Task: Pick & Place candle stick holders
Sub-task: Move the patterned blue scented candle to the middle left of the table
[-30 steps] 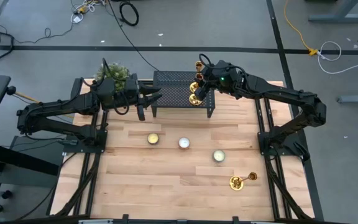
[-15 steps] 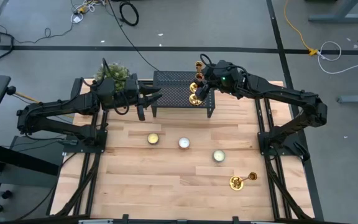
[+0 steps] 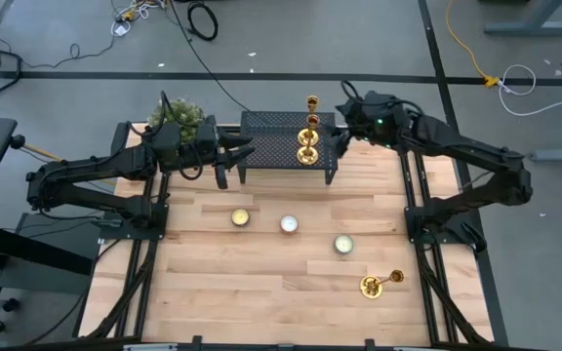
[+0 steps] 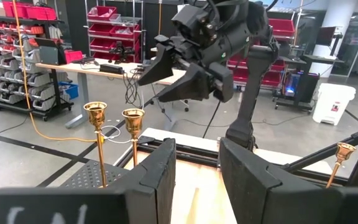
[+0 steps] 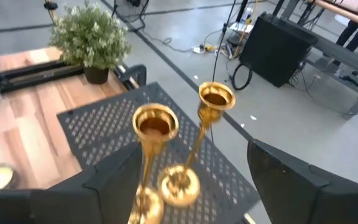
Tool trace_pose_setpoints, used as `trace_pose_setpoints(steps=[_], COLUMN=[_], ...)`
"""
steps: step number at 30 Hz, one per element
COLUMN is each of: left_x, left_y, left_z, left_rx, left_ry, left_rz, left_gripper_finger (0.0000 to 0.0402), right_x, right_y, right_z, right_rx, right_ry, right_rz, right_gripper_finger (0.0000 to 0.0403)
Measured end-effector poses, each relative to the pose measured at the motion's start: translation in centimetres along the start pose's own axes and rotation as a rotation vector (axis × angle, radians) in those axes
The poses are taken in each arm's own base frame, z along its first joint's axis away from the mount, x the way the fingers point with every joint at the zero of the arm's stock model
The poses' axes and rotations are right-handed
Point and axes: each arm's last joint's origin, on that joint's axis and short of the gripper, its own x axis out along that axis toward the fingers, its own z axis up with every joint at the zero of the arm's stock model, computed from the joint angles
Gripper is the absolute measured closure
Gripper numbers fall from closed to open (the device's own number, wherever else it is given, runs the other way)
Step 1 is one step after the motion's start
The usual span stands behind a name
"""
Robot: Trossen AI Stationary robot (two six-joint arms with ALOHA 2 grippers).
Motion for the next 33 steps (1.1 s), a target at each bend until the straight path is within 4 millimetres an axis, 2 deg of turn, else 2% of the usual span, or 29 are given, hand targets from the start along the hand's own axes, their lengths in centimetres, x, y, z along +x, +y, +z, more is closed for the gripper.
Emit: trace_pose_setpoints(steps=[7,12,23,33], left_x=[0.0,0.0,0.0,0.0], left_y=[0.0,0.0,0.0,0.0], left_z=[0.0,0.0,0.0,0.0], left_rx=[0.0,0.0,0.0,0.0], left_ry=[0.0,0.0,0.001,0.001], left_rz=[-0.001,-0.001,-0.001,-0.001], left_gripper_finger=[0.0274,0.0274,0.0274,0.0274], right_x=[-3.0,-4.3,-5.4,-5.4], right_y=[-0.2,0.3,2.0,3.0], right_z=[-0.9,-1.8,-3.5,-3.5], right_rx=[0.025,0.059,0.036,0.049], right_ry=[0.056,0.132,0.306,0.328], right_rz=[0.05,0.127,0.238,0.381], right_gripper_finger=[0.0112,0.0112,0.0112,0.0112])
